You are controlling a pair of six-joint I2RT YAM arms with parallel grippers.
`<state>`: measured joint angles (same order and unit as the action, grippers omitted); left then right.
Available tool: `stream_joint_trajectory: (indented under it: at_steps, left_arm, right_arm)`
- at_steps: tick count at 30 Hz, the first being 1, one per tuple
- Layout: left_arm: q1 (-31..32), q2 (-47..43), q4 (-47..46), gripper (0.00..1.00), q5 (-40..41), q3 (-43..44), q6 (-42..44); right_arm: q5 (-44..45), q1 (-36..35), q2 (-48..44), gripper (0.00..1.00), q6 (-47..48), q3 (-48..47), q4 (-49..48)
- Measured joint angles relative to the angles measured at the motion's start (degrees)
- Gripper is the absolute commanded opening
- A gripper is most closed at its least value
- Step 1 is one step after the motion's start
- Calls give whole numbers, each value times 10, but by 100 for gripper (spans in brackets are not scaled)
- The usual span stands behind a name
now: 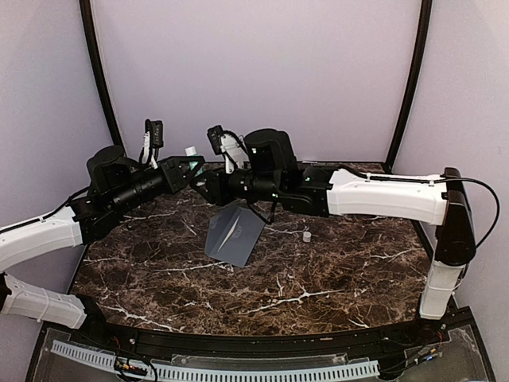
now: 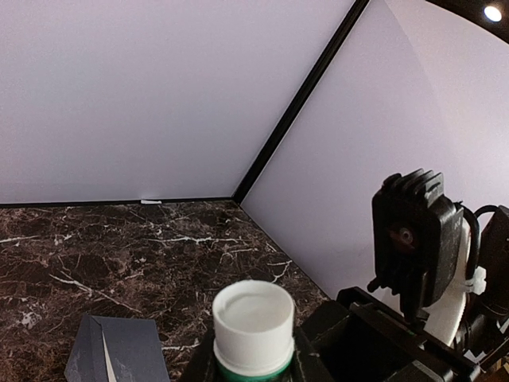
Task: Place the letter into the envelope and seal it
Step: Unscrew the solid glue.
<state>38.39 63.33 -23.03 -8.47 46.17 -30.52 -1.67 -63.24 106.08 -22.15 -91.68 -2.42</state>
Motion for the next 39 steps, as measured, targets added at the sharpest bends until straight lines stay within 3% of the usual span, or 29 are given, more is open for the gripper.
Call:
stream_joint_trajectory:
  at_steps: [11,18,30,37,39]
  left_arm:
    - [-3,0,1,0,-3,1,-2]
    - [-15,0,-5,0,-81,0,-10]
    - [-35,2,-174,0,-328,-21,-63]
    - [-34,10,-207,0,-392,-21,-77]
    - [-34,11,-211,0,-397,-21,-77]
  right_arm:
    - [-10,0,2,12,5,-2,1]
    - [-102,21,-31,11,-10,81,-93]
    - [-322,43,-71,11,-72,163,-267]
    - [-378,43,-72,12,-102,181,-317]
    - [-381,43,-72,16,-103,182,-319]
